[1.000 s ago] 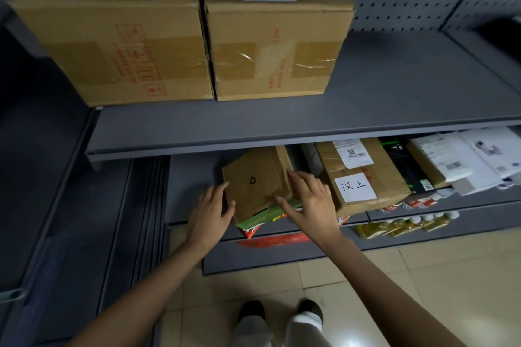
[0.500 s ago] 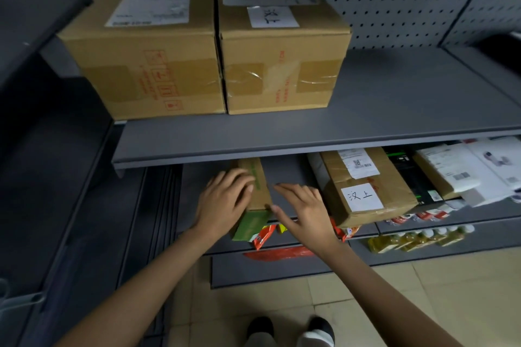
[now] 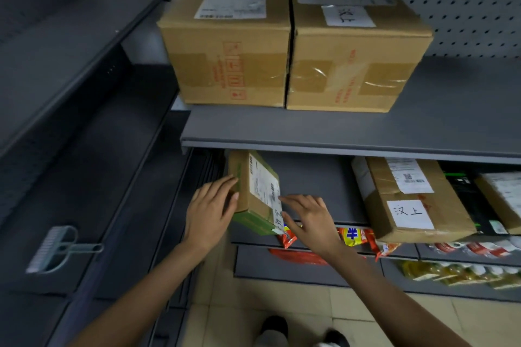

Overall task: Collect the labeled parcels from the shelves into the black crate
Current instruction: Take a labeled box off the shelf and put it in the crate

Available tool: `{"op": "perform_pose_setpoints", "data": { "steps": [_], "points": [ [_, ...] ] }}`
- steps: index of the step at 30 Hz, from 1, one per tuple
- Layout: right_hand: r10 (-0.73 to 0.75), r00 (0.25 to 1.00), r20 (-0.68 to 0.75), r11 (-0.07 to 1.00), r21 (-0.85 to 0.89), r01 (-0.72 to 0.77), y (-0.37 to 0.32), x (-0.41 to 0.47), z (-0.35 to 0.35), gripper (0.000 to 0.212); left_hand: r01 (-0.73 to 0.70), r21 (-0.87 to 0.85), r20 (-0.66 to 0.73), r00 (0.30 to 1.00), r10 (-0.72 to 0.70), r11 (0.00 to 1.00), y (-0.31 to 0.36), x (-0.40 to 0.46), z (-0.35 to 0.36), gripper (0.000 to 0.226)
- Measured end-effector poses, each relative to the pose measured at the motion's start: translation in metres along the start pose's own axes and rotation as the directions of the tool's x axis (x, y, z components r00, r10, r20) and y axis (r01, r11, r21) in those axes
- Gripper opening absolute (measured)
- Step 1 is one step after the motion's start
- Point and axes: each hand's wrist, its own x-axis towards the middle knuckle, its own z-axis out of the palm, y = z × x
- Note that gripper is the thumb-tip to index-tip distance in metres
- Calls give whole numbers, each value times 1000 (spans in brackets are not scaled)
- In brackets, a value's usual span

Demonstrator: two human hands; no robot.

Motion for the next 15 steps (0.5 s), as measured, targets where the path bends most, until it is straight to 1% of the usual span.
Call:
{"op": "perform_pose_setpoints", "data": {
  "steps": [5, 7, 11, 13, 15],
  "points": [
    [-40, 993, 112, 999, 2, 40, -7, -3, 22, 40, 113, -28, 41, 993, -112, 993, -20, -13, 1, 58],
    [-50, 991, 126, 999, 15, 48, -10, -6, 28, 40, 140, -52, 59, 989, -137, 989, -24, -16, 6, 58],
    [-34, 993, 111, 999, 31, 31, -8, -12, 27, 42, 183, -139, 92, 981, -171, 973, -23, -12, 17, 58],
    [-15, 994, 105, 1000, 19, 13, -1, -17, 24, 42, 192, -150, 127, 977, -173, 970, -22, -7, 26, 53],
    [-4, 994, 110, 1000, 3, 4, 7, -23, 21, 40, 210, -138, 186, 965, -183, 968, -21, -1, 36, 42]
  ]
}}
